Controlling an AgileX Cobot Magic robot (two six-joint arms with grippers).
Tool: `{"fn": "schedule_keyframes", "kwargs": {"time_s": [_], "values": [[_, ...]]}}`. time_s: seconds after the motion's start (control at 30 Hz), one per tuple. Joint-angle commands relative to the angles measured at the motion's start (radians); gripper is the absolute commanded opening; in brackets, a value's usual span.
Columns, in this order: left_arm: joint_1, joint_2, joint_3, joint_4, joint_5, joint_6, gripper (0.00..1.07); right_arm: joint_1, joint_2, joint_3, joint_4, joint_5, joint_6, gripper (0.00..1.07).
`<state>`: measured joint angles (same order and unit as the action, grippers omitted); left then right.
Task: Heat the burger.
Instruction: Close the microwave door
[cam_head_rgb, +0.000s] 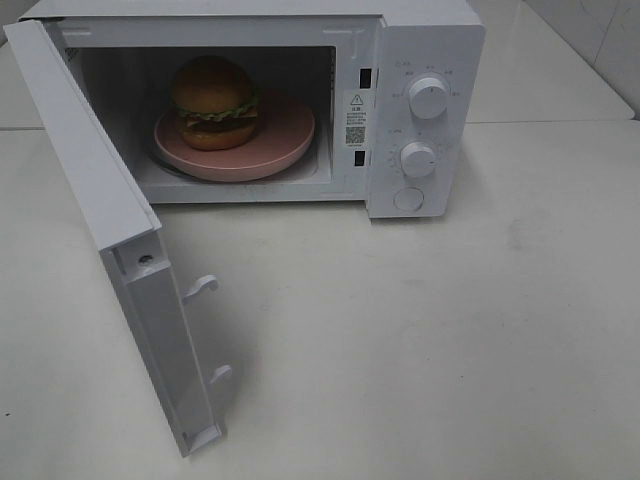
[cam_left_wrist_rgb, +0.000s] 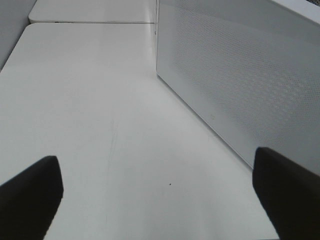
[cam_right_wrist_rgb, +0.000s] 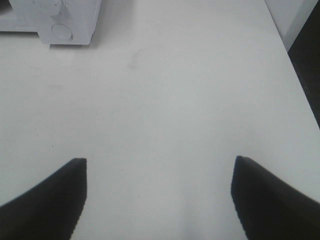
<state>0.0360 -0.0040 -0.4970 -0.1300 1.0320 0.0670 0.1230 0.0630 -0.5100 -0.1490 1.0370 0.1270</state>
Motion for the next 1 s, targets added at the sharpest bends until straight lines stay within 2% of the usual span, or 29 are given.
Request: {"fn": "schedule_keyframes", "kwargs": {"time_s": [0.03,0.2,1.0], "values": [[-0.001,-0.025,0.001,-0.005,-0.005,-0.004,0.98,-0.006,-0.037,0.003,0.003,-0.003,-0.015,0.76],[-0.001,-0.025,0.001,-0.005,-0.005,-0.004,0.98,-0.032,-0.094,0.004,0.003,-0.003,-0.018,0.76],[-0.001,-0.024,0.001,-0.005,-0.005,-0.004,0.98,-0.028,-0.094,0.004,0.003,-0.004,-0.018,0.76]]}}
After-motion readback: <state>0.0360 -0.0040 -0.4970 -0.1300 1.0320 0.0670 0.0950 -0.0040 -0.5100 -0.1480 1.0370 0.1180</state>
